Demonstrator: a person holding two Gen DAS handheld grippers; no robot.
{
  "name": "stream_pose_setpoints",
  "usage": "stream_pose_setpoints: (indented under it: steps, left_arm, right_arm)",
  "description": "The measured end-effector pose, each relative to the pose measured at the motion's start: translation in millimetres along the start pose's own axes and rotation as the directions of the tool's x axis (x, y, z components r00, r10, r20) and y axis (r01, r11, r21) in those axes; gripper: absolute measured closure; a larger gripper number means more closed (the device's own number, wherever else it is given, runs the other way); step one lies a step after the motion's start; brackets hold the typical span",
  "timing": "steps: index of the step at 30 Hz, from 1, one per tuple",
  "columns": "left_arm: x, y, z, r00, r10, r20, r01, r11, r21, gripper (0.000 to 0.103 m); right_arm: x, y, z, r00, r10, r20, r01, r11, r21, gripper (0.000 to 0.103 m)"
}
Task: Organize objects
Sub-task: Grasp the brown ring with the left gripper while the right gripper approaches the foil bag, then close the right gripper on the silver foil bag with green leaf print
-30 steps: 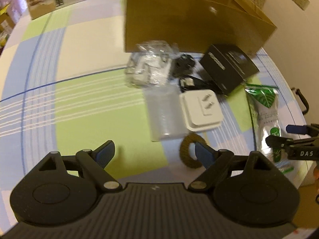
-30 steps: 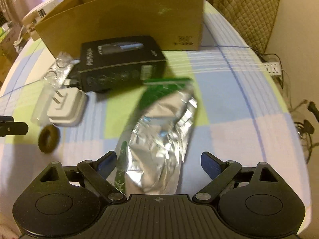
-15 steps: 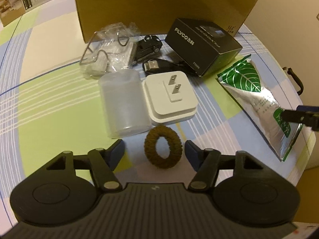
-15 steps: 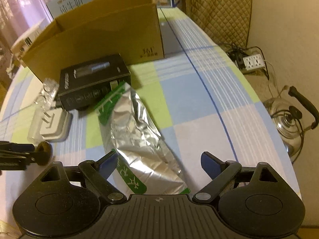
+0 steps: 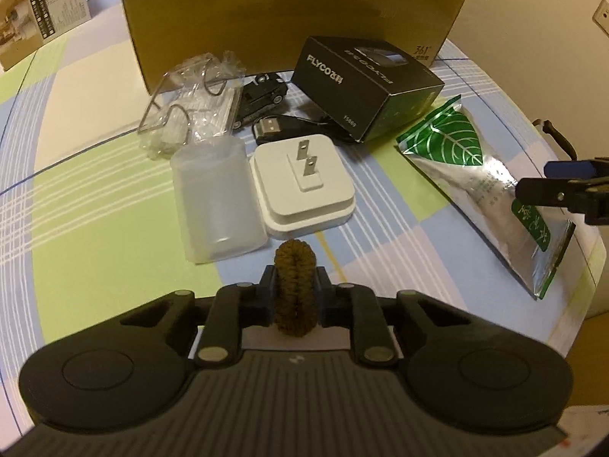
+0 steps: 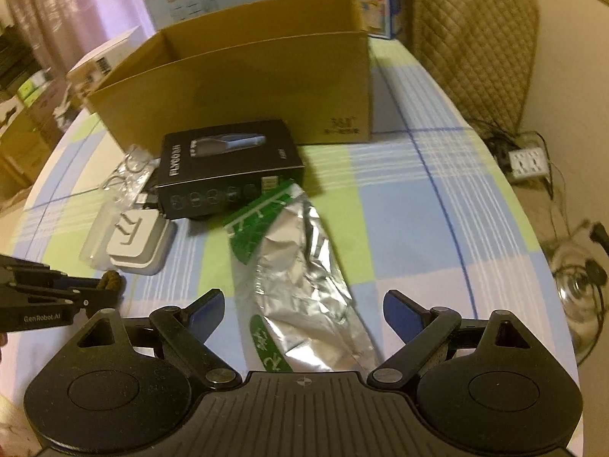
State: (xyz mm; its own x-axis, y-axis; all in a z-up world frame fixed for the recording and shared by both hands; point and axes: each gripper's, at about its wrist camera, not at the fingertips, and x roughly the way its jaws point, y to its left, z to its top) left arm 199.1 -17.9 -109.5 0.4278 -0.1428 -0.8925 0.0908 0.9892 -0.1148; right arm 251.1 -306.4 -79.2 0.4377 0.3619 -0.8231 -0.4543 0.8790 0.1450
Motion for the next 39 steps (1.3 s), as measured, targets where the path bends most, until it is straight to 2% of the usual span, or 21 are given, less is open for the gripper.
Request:
stream_pose_setpoints:
  steps: [7, 11, 13, 15, 19, 20, 21, 24, 32, 39]
  left_arm:
    - [-17.9, 14.3, -3.9, 1.0, 0.004, 0.011, -0.003, 0.999, -0.039, 0.088]
    - [-27.4, 23.3, -3.5, 0.999, 0.016, 0.028, -0.014, 0.998, -0.067, 0.088]
    - [-29.9, 26.8, -3.4, 0.999, 0.022, 0.033, -0.019, 0.997, -0.08, 0.088]
    - [-31.0, 29.3, -3.7, 0.999, 0.023, 0.034, -0.02, 0.996, -0.09, 0.088]
    - [-33.4, 32.6, -7.0, 0.999, 0.024, 0.035, -0.02, 0.995, -0.098, 0.088]
    - [-33.3, 32.6, -7.0, 0.999, 0.024, 0.035, -0.02, 0.995, -0.098, 0.088]
    - [-34.1, 33.5, -7.8, 0.999, 0.023, 0.036, -0.02, 0.995, -0.099, 0.088]
    - [-36.3, 36.2, -11.1, 0.999, 0.021, 0.041, -0.017, 0.995, -0.1, 0.088]
    - [-44.9, 44.6, -14.4, 0.998, 0.015, 0.054, -0.01, 0.995, -0.098, 0.088]
    - [-55.2, 50.5, -15.7, 0.997, 0.001, 0.074, 0.005, 0.997, -0.08, 0.088]
  right_arm:
    - [16.4, 16.0, -5.8, 1.0, -0.009, -0.023, 0.006, 0.994, -0.113, 0.015]
    - [31.0, 26.8, -14.7, 0.998, -0.05, -0.042, 0.041, 0.979, -0.201, 0.015]
    - [41.5, 30.4, -19.2, 0.995, -0.075, -0.059, 0.059, 0.97, -0.235, 0.017]
    - [48.7, 30.6, -24.5, 0.993, -0.099, -0.056, 0.082, 0.964, -0.255, 0.023]
    - [47.6, 18.7, -21.9, 0.997, -0.063, -0.053, 0.052, 0.98, -0.192, 0.031]
    - [45.9, 17.9, -21.3, 0.997, -0.059, -0.053, 0.048, 0.98, -0.195, 0.036]
    - [43.8, 16.7, -21.7, 0.998, -0.044, -0.054, 0.033, 0.98, -0.194, 0.044]
    - [38.0, 17.1, -21.7, 0.998, -0.047, -0.045, 0.039, 0.983, -0.177, 0.051]
    - [22.1, 33.0, -33.0, 0.998, -0.002, -0.066, -0.003, 0.997, -0.078, 0.057]
    - [-2.1, 49.2, -35.7, 0.999, 0.028, -0.029, -0.027, 1.0, 0.01, 0.057]
